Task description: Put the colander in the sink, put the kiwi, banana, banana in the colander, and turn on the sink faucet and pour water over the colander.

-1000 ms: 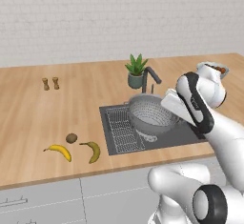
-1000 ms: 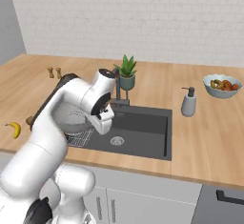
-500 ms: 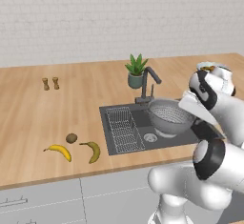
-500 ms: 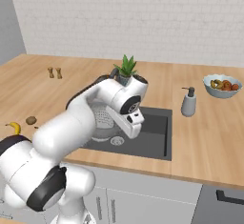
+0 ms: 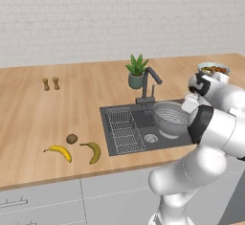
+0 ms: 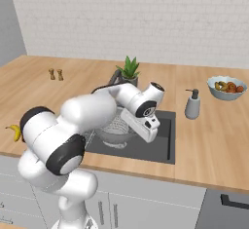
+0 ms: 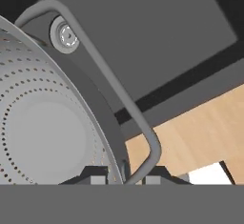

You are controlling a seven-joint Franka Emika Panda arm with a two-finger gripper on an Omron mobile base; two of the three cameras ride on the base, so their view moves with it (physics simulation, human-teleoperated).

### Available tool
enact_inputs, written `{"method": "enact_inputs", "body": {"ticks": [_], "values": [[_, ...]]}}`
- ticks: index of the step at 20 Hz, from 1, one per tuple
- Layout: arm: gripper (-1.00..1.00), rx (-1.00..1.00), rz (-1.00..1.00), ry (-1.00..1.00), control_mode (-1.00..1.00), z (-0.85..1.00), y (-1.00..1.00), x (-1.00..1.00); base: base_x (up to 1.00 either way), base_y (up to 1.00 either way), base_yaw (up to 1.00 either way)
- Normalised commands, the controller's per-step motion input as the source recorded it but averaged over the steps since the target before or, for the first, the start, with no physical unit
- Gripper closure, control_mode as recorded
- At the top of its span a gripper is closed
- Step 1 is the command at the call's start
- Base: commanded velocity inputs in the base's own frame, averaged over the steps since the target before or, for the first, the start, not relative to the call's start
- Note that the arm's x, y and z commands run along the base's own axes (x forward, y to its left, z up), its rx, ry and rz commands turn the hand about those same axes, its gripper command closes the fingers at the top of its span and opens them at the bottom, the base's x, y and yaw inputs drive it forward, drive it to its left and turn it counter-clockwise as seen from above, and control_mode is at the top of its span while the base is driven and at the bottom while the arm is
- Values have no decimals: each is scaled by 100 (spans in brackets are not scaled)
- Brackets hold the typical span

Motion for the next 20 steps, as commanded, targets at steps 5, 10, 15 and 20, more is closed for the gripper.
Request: {"method": "enact_inputs", "body": {"ticks": [5,10,15,20], "values": [[100,5,4,-2,-100,-43,0,50,0,0,0],[100,9,1,0,-100,-34,3,64,0,0,0],[100,10,3,1,-100,-30,0,62,0,0,0],[100,3,9,8,-100,-44,0,46,0,0,0]]}}
